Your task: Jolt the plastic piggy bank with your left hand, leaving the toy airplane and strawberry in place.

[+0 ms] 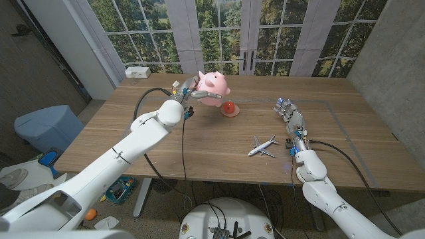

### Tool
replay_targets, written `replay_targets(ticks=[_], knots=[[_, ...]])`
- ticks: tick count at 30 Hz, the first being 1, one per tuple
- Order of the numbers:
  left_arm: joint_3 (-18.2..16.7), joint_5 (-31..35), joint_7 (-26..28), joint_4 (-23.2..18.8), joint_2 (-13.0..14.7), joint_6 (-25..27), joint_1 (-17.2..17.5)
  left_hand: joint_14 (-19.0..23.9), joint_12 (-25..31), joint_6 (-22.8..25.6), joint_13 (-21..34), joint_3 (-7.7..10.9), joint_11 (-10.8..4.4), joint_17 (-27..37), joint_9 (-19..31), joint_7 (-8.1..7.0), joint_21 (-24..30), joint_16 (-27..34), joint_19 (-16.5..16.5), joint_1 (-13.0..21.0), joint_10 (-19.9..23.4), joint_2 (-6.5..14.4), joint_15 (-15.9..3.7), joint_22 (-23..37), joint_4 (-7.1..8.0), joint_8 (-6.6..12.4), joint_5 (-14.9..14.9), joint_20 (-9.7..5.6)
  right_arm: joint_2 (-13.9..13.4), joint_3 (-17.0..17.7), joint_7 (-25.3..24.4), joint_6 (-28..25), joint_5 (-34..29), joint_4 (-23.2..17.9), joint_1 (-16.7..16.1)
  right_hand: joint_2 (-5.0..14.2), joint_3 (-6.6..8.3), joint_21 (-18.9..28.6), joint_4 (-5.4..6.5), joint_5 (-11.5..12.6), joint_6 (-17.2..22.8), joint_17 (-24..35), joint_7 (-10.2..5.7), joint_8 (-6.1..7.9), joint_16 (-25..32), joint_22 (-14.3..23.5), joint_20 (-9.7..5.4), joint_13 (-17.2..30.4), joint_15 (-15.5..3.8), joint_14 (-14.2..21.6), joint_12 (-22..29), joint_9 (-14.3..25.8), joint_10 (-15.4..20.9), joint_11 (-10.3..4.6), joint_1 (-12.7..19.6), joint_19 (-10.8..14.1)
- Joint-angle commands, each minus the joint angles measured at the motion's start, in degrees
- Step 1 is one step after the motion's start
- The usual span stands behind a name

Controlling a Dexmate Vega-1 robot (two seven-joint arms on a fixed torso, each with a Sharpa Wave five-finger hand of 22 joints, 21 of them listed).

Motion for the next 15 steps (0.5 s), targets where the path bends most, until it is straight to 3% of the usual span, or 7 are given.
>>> replay_targets(ticks=[1,9,15], knots=[[-4.8,-20.1,-19.7,9.9,0.8,-22.0,-0.1,26.3,0.4,33.3,8.0,5.95,-15.22,0.1,2.5,-1.93,0.3,0.4,-4.6,20.5,31.0,20.8,-23.84,0.1,0.87,4.43,0.4,-9.75,0.0,0.1,0.1,0.2,0.2,-0.1,-0.2,0.83,0.07,-0.2,-0.34,-0.1,0.0,0.1,0.28,-0.1,0.4,0.3,-0.66,0.1,-0.35,-0.4,-0.2,0.2,-0.2,0.09,-0.1,0.6],[-4.5,-29.3,-30.5,16.7,-0.4,-27.0,-2.1,26.3,0.2,33.4,8.2,6.03,-15.19,0.2,2.5,-1.93,0.5,0.3,-4.6,20.4,31.0,20.8,-23.84,0.0,0.86,4.41,0.4,-9.76,0.0,0.1,-0.1,0.3,0.0,-0.2,-0.3,0.82,0.07,-0.3,-0.36,-0.1,0.0,0.1,0.29,-0.09,0.4,0.3,-0.66,0.1,-0.4,-0.4,-0.2,0.2,-0.2,-0.01,-0.1,0.7],[-4.2,-32.4,-33.8,19.1,-1.0,-28.7,-2.8,26.2,0.1,33.4,8.2,6.11,-15.23,0.3,2.5,-1.95,0.6,0.2,-4.7,20.4,31.1,20.7,-23.85,0.0,0.84,4.35,0.5,-9.69,0.0,0.1,-0.1,0.3,0.0,-0.3,-0.3,0.82,0.07,-0.4,-0.36,-0.1,0.0,0.1,0.3,-0.1,0.4,0.3,-0.64,0.1,-0.41,-0.3,-0.2,0.2,-0.3,0.02,-0.1,0.7]])
